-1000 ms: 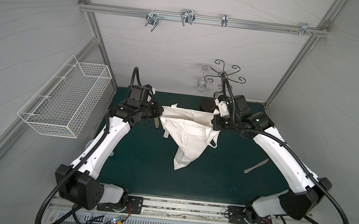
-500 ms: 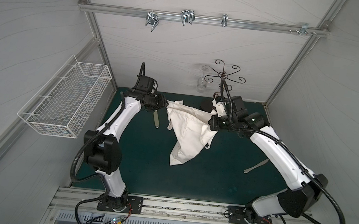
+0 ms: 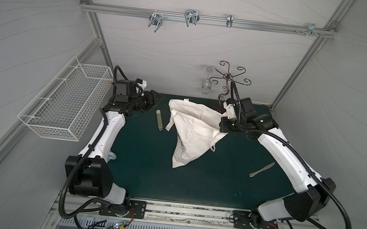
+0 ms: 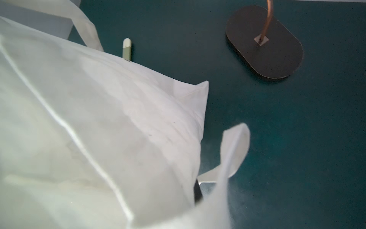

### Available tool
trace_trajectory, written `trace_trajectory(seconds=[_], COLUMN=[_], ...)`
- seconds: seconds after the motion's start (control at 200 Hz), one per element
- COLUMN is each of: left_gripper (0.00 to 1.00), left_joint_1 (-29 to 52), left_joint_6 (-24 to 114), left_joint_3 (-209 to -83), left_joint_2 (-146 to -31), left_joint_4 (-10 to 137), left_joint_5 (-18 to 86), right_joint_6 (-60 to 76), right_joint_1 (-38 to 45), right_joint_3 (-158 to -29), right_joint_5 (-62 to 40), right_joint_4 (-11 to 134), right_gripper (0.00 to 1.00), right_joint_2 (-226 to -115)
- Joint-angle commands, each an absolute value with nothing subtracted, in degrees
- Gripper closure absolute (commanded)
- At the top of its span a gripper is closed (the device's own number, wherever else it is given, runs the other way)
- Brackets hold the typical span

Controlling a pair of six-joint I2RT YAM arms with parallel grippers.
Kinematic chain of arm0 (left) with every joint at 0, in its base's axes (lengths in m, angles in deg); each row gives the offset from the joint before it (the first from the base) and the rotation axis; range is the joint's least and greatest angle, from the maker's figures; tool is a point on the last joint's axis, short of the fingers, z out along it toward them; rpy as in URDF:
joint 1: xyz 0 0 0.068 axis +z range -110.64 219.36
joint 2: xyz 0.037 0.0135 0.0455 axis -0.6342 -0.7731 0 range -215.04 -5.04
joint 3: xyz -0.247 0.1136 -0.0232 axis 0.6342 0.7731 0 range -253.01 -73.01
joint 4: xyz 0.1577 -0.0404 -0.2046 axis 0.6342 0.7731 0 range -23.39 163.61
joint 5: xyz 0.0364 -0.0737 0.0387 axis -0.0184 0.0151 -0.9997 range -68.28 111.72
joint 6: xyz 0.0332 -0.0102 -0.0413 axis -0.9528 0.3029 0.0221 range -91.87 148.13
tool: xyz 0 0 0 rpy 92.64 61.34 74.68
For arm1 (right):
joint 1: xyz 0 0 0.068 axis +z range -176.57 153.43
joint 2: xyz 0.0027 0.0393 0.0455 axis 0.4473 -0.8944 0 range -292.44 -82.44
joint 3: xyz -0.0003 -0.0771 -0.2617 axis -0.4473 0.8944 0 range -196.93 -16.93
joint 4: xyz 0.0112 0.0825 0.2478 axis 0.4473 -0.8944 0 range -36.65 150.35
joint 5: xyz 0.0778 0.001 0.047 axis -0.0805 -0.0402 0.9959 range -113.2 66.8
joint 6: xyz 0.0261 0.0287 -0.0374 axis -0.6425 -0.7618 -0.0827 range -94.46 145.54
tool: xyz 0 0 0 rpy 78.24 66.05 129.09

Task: Place the art knife into the pouch
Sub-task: Adjust the pouch at the center of the board, then pick up the utility knife at the center of the board.

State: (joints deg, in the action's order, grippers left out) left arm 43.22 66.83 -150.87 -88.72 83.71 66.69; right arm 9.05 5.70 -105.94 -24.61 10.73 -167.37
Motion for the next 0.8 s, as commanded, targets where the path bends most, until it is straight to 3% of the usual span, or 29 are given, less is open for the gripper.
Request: trace_trajectory(seconds=[0.0, 0.065, 0.185, 0.42, 0.565, 0.795], left_gripper=[0.33, 0.33, 0.35, 0.38, 0.38, 0.38], left_joint_1=[44.62, 44.89, 44.9, 42.67, 38.54, 35.95], left_joint_6=[72.16, 72.71, 66.43, 56.62, 52.23, 51.42], left_joint_3=[-149.73, -148.99, -152.95, -161.56, -166.02, -170.33], left_joint_2=[-87.42, -87.06, -90.18, -102.21, -110.41, -121.22], left_joint_4=[71.16, 71.09, 84.89, 103.46, 107.37, 106.43], left_joint_5=[73.78, 73.34, 63.7, 36.15, 23.74, 20.64], right_joint_6=[9.67, 9.8, 9.69, 9.73, 9.74, 10.24], right_joint_1=[5.15, 5.12, 5.1, 5.12, 5.1, 5.25], right_joint_3=[-105.73, -105.79, -105.53, -105.32, -105.05, -105.11], right_joint_5=[-26.32, -26.45, -26.36, -25.76, -25.11, -24.69], right_joint_4=[8.51, 8.32, 8.53, 8.94, 9.53, 9.61], right_gripper=[1.0, 1.0, 1.0, 1.0, 1.0, 1.0], right_joint_2=[-166.49, -166.59, -166.53, -166.6, -167.18, -167.69])
